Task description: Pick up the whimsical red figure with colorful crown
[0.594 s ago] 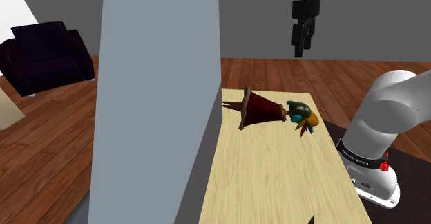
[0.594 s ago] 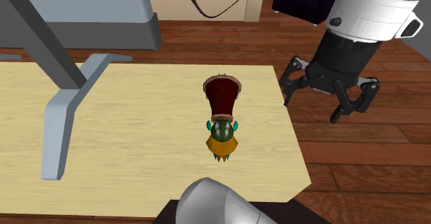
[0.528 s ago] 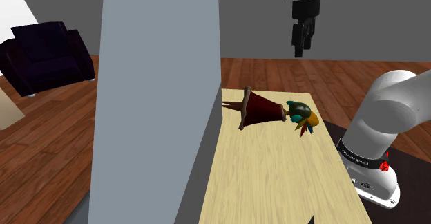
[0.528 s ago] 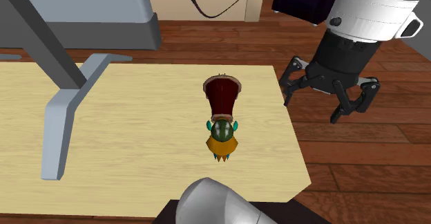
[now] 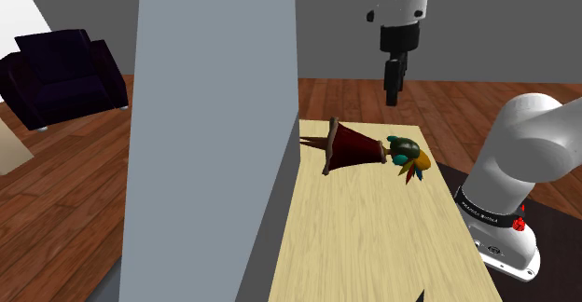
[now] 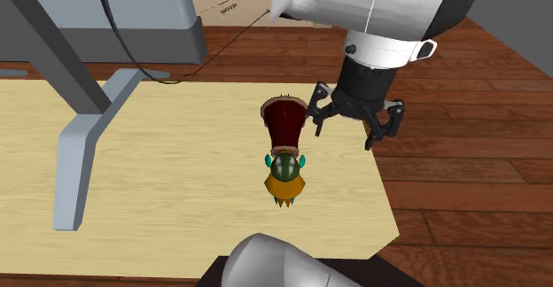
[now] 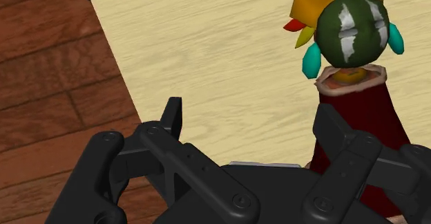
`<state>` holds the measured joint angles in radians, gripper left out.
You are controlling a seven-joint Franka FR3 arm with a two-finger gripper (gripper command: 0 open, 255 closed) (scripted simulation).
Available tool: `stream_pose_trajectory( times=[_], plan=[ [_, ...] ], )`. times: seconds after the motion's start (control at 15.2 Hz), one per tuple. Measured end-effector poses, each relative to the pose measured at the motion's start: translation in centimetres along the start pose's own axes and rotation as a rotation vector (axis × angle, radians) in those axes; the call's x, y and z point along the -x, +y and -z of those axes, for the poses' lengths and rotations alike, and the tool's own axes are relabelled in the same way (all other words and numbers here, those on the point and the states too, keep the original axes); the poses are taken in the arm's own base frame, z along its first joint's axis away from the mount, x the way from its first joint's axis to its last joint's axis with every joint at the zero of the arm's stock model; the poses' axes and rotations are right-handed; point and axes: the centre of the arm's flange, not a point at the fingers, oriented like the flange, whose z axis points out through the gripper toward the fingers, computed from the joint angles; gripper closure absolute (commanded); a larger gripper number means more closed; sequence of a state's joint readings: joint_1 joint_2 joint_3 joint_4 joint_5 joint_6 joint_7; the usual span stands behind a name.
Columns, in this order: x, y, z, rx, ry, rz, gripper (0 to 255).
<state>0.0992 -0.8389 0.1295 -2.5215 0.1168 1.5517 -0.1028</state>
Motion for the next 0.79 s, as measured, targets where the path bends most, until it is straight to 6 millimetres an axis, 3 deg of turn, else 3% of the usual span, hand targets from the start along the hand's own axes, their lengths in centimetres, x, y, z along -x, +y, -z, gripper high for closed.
stream_pose_trajectory(
  times=[0.53,0.79],
  plan=[
    [-0.2,-9.6,-4.2,-0.005,0.039,0.199,0],
    [0.0,-10.7,-5.9,-0.006,0.045,0.224,0]
  ],
)
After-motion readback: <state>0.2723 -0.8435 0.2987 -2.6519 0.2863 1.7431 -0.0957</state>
